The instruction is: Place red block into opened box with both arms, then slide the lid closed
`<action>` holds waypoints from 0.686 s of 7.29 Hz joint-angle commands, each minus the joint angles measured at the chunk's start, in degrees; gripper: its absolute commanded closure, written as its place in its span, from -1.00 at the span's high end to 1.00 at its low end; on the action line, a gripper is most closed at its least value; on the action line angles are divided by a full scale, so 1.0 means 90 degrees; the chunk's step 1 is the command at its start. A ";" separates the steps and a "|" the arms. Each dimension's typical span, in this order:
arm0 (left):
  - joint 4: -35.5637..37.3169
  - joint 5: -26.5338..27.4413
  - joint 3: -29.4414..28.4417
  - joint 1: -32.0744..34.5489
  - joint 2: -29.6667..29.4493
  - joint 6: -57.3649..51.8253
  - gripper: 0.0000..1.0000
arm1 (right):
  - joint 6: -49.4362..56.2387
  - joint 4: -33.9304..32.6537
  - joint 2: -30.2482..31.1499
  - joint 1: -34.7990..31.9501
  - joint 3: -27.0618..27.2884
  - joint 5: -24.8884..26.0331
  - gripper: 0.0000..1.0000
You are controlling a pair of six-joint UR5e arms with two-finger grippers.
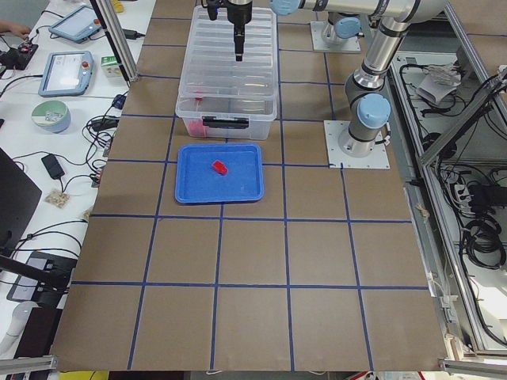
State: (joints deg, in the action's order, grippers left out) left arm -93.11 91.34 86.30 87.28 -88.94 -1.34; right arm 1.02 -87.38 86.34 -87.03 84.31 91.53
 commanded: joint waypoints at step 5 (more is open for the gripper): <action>0.0490 -0.0069 0.0029 -0.1606 -0.0467 -0.3280 1.00 | 0.0209 -0.2488 -0.0452 0.0177 0.1892 -0.0024 1.00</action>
State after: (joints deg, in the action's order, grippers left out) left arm -90.77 92.19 85.99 78.52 -91.08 -22.72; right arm 2.83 -108.93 82.82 -85.62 100.57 91.30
